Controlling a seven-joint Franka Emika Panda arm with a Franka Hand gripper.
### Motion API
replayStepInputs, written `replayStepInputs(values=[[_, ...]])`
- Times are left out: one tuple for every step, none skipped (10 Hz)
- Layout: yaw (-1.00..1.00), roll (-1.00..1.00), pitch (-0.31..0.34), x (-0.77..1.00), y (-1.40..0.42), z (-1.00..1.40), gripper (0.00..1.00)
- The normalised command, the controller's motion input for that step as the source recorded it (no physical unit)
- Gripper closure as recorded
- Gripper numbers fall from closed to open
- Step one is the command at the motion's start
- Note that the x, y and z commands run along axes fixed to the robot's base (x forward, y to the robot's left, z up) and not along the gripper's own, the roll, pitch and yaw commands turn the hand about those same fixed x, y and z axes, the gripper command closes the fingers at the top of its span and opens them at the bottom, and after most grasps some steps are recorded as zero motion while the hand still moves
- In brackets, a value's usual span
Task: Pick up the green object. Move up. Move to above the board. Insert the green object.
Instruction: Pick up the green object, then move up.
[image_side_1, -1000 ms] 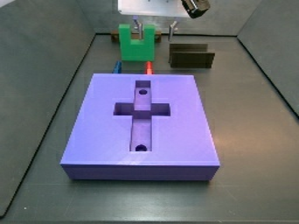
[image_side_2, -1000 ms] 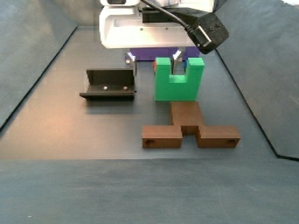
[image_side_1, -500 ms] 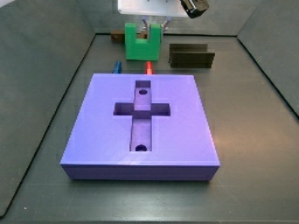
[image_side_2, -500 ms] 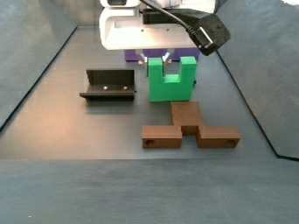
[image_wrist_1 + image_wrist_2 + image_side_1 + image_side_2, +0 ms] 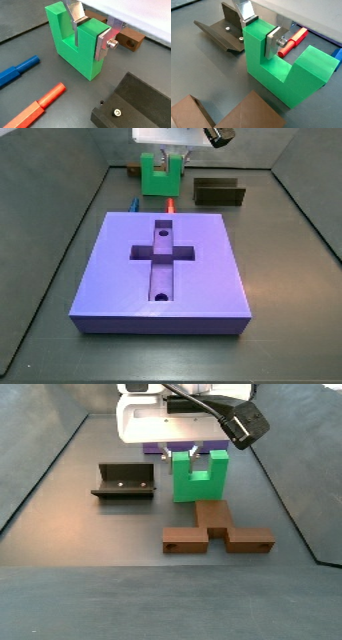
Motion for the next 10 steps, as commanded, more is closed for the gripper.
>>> replayStepInputs(values=[[0.0, 0.0, 0.0, 0.0, 0.0, 0.0, 1.0], [0.0, 0.0, 0.0, 0.0, 0.0, 0.0, 1.0], [0.0, 0.0, 0.0, 0.0, 0.0, 0.0, 1.0], [0.0, 0.0, 0.0, 0.0, 0.0, 0.0, 1.0], [0.0, 0.0, 0.0, 0.0, 0.0, 0.0, 1.0], [0.0, 0.0, 0.0, 0.0, 0.0, 0.0, 1.0], [0.0, 0.0, 0.0, 0.0, 0.0, 0.0, 1.0], [0.0, 0.0, 0.0, 0.0, 0.0, 0.0, 1.0], [0.0, 0.0, 0.0, 0.0, 0.0, 0.83, 1.0], [-0.03, -0.01, -0.006, 0.03, -0.07, 0.83, 1.0]])
